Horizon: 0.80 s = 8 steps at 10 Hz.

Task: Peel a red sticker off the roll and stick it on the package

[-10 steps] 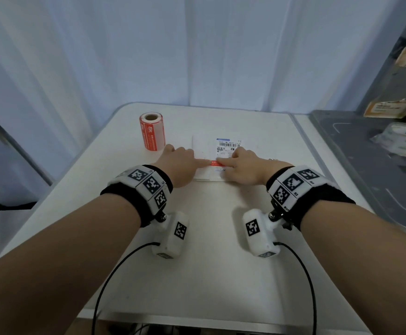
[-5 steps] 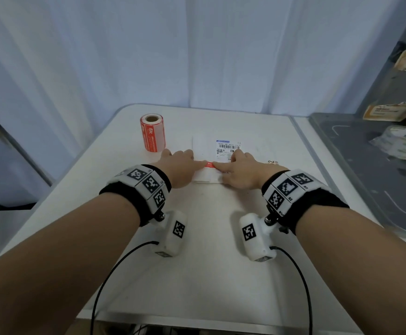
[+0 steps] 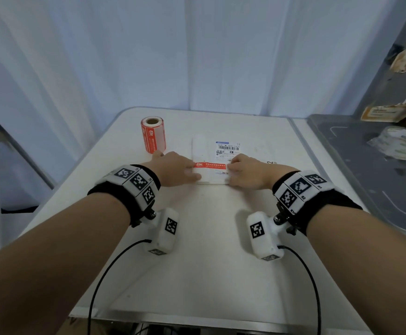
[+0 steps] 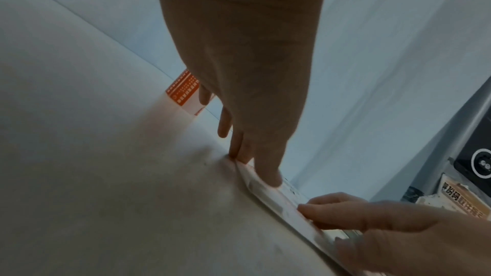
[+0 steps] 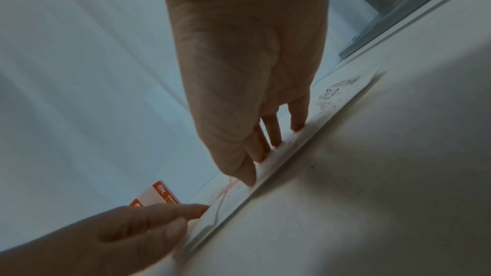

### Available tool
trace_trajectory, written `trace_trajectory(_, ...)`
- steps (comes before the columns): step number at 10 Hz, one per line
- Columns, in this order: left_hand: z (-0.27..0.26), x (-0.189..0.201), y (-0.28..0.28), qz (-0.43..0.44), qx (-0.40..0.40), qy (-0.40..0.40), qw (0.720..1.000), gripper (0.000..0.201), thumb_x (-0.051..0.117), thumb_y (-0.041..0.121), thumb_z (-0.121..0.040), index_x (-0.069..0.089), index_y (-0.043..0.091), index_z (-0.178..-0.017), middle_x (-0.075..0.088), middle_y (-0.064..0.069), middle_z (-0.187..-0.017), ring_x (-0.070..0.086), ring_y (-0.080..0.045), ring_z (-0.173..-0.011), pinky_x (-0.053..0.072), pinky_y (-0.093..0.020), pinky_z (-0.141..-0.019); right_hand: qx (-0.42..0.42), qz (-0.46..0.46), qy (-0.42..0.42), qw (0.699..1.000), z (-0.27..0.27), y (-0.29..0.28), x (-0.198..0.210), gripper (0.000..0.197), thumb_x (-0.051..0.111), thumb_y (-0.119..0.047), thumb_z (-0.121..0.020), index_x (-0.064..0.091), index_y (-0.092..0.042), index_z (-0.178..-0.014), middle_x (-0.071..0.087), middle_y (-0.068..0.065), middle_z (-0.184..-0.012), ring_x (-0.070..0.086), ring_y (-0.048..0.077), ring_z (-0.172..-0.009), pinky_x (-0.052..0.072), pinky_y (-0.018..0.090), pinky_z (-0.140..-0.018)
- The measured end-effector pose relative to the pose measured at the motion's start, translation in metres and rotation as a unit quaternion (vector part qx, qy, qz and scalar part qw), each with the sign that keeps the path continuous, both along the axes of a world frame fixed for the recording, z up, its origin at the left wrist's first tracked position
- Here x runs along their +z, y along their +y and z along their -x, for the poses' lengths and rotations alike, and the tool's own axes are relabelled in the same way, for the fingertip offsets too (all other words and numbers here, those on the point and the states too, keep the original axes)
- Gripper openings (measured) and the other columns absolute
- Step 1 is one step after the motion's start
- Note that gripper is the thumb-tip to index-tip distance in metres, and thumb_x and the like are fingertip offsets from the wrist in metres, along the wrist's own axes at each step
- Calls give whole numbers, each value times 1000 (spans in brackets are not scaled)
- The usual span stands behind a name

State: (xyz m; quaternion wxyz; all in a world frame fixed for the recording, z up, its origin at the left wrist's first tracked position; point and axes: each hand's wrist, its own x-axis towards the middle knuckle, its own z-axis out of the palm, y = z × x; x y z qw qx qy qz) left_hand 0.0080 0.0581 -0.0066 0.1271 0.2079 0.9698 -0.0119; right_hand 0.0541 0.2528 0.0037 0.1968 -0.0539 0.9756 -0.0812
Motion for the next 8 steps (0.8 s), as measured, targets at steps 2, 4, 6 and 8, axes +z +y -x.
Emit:
trace_trajectory(2, 15, 2, 6, 12, -9, 25, 1000, 62, 49, 60, -84, 43, 31, -139, 51, 2, -142, 39, -23, -134, 27, -45, -106, -35, -16, 37, 999, 20, 15, -7, 36, 50, -21, -87, 61, -2, -115, 48, 19, -131, 51, 36, -119, 42, 38, -104)
trace_trajectory(4, 38, 4, 16, -32, 27, 20, 999, 57, 51, 55, -86, 49, 25, -135, 53, -3, -138, 42, -27, -130, 36, -43, -105, -45, -11, 41, 998, 50, 25, -7, 32, 48, -19, -89, 59, -6, -116, 46, 16, -134, 49, 35, -123, 40, 41, -106)
trace_trajectory(6, 44, 3, 14, -44, 36, 21, 998, 58, 50, 55, -86, 50, 24, -135, 54, -5, -137, 44, -28, -129, 38, -42, -105, -54, -2, 57, 997, 60, 28, -10, 43, 51, -17, -89, 55, -6, -131, 46, 16, -141, 46, 32, -130, 38, 36, -109)
trace_trajectory(8, 36, 11, 8, -57, 33, 70, 995, 55, 46, 55, -88, 50, 25, -134, 56, -3, -136, 47, -26, -127, 40, -42, -104, -80, 51, 115, 989, 46, 33, 5, 49, 48, -15, -94, 43, -14, -142, 40, 10, -149, 38, 24, -137, 27, 28, -111)
